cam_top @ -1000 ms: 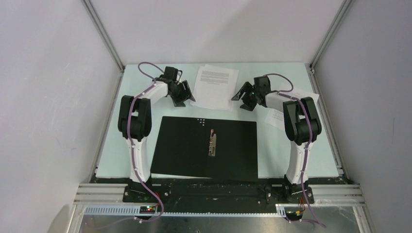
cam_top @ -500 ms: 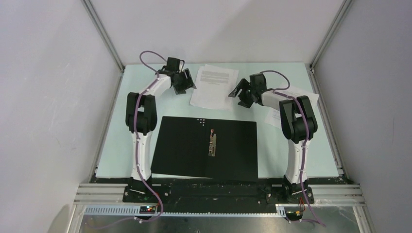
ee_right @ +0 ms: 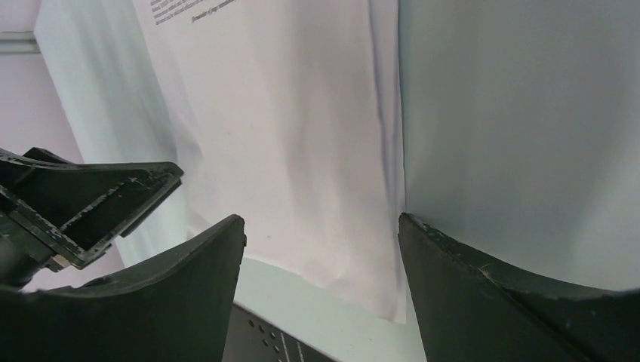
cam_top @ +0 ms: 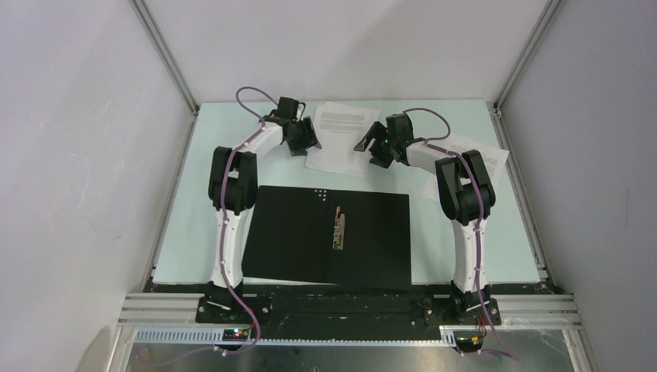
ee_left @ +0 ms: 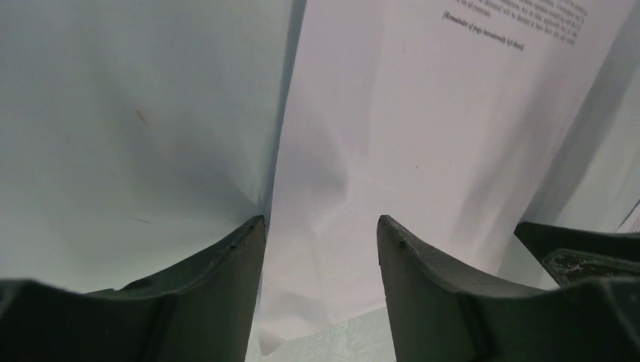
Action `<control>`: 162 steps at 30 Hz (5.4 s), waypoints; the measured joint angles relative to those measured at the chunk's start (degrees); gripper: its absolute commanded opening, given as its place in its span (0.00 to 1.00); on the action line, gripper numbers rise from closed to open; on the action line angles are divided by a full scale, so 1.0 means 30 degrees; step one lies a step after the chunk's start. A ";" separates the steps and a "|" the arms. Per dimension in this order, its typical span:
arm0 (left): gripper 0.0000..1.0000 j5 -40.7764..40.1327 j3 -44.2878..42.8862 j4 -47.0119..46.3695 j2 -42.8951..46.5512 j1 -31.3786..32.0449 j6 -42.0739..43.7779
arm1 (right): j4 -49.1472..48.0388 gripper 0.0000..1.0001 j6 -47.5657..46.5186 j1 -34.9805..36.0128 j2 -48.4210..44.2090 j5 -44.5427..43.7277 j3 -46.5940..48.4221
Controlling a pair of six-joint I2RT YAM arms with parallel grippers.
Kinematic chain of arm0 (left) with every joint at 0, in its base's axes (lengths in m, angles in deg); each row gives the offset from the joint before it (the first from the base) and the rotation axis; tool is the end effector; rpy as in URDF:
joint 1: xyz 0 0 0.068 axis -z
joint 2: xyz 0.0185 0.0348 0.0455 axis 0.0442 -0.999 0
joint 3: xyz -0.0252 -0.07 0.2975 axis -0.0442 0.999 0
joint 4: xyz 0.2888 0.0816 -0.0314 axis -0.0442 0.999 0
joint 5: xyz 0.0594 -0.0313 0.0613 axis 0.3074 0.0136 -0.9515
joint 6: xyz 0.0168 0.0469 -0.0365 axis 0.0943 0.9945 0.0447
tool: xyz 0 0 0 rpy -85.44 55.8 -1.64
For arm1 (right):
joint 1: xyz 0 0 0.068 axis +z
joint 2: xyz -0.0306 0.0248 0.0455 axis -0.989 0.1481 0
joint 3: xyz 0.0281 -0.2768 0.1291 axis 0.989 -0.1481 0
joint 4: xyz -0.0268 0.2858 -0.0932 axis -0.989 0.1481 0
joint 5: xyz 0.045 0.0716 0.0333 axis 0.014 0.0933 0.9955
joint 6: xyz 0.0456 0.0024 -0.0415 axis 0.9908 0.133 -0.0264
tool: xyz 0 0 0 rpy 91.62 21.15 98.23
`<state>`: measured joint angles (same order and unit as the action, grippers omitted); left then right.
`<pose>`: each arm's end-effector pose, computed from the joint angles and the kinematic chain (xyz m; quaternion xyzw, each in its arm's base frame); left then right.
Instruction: Put the files into the folder
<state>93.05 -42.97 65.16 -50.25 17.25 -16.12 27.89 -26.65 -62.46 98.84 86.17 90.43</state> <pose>0.5644 -0.1577 0.1598 -0.1165 0.9410 -0.2081 0.2400 0.5075 0.1856 0.1476 0.1795 0.8903 0.3052 0.2862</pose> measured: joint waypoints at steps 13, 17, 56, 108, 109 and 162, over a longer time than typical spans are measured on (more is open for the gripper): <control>0.44 0.0233 0.0000 0.0335 -0.0066 0.0590 -0.0189 | -0.0765 0.79 0.0707 -0.0095 0.0459 0.1960 0.0138; 0.35 0.0262 0.0022 0.0583 -0.0066 0.0597 -0.0219 | -0.0648 0.79 0.0707 -0.0138 0.0459 0.2135 0.0138; 0.11 0.7512 0.0117 0.0816 0.0685 0.0306 -0.6652 | -0.1698 0.82 0.1625 -0.2302 -0.1005 0.5370 -0.3060; 0.14 0.8808 0.3038 0.0357 0.1727 0.0102 -0.6965 | -1.1985 0.51 0.8531 -0.1974 0.1071 0.7614 -0.6113; 0.14 0.8808 0.3235 0.0342 0.1800 0.0131 -0.6819 | -1.1876 0.48 0.8429 -0.1974 0.1071 0.7584 -0.6098; 0.55 -0.1902 1.9577 -0.2025 1.5810 0.7730 -0.4867 | 0.5319 0.00 0.1020 0.3657 -1.9533 -0.4262 -1.9817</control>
<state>87.34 15.76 59.09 -2.83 40.44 -30.72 43.85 -23.59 -51.49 40.24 73.39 30.98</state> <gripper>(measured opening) 0.453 0.008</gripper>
